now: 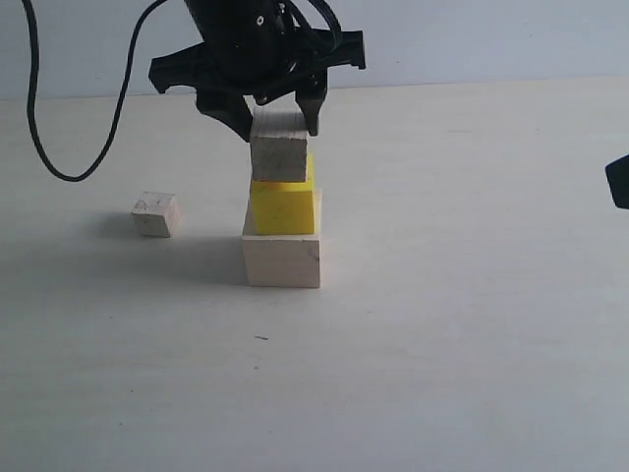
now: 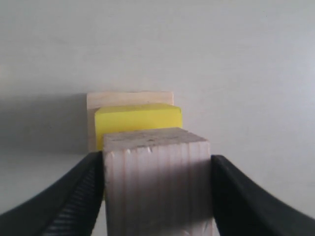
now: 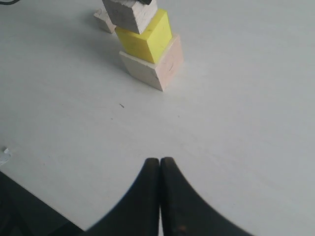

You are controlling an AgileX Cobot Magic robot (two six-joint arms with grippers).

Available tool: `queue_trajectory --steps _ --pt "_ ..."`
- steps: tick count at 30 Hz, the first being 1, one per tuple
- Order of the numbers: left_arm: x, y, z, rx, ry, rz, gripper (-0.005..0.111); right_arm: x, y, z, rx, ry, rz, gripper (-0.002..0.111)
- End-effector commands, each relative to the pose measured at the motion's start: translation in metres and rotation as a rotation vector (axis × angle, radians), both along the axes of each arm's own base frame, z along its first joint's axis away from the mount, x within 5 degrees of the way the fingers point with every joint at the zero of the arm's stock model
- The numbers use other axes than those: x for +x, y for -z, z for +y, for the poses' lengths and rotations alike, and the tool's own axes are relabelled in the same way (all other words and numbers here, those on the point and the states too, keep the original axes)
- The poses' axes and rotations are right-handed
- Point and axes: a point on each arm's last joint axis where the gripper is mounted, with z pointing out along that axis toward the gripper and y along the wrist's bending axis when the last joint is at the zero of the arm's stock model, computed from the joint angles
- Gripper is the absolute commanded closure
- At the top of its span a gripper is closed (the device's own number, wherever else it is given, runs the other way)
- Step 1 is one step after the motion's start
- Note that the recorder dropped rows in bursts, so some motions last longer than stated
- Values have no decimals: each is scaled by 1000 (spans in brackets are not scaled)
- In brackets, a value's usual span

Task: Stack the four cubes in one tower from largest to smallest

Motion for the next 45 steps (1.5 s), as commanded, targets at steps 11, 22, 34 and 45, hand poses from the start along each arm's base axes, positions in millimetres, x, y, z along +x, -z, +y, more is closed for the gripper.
queue_trajectory --steps 11,22,34,45 --pt "2 -2 -2 3 6 -35 107 -1 -1 0 2 -3 -14 108" --pt "2 -1 -1 10 -7 -36 107 -1 -1 0 2 -3 -14 108" --pt "2 0 -1 6 -6 -34 107 -1 -1 0 2 -3 -14 108" --pt "2 5 -2 -3 -9 -30 107 -1 -1 0 2 -3 -14 108"
